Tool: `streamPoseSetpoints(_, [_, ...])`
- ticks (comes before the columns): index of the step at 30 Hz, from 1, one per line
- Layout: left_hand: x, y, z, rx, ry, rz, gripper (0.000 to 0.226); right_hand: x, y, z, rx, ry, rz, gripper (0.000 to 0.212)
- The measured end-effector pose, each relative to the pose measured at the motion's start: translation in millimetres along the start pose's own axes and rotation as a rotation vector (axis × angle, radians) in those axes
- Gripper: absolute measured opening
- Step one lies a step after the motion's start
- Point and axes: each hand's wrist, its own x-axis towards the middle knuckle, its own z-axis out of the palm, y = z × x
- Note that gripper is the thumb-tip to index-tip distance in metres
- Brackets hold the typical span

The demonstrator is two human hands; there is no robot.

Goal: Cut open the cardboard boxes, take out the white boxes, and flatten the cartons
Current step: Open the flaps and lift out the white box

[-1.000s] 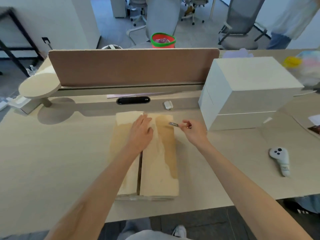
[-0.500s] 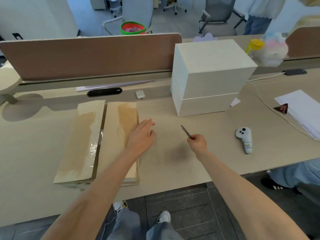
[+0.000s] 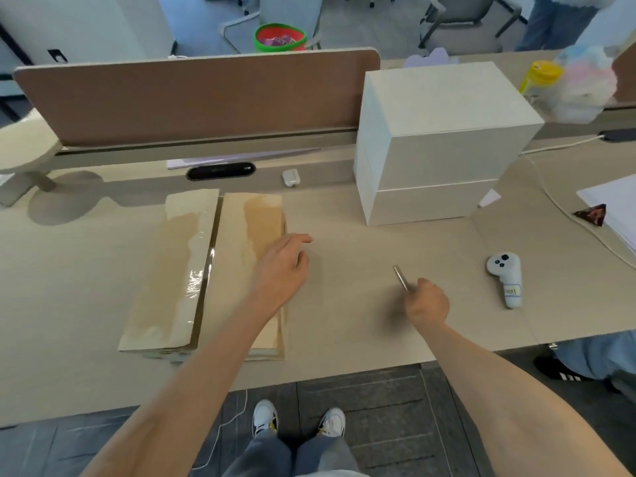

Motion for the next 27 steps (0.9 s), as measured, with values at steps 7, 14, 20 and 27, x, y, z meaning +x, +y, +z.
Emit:
streamPoseSetpoints(7, [-32.1, -56.2, -62.8, 0.221, -0.012, -0.156, 0.054, -25.8, -91.8, 1.0, 0.161, -0.011, -0.278, 0.040])
streamPoseSetpoints(14, [-35.8, -66.8, -102.1, 0.461, -0.018, 0.060, 0.048, -96.5, -226.9, -18.4, 0.440, 0.089, -0.543, 0.032])
streamPoseSetpoints(20, [-35.5, -91.7, -165.6, 0.699, 0.029, 0.158, 0.026, -148.3, -288.1, -11.1, 0.018, -0.055, -0.391, 0.103])
streamPoseSetpoints(27, [-44.0, -158.3, -220.0, 0.809, -0.134, 0.040, 0.017, -173.8, -316.9, -15.0, 0.242, -0.011, -0.242, 0.065])
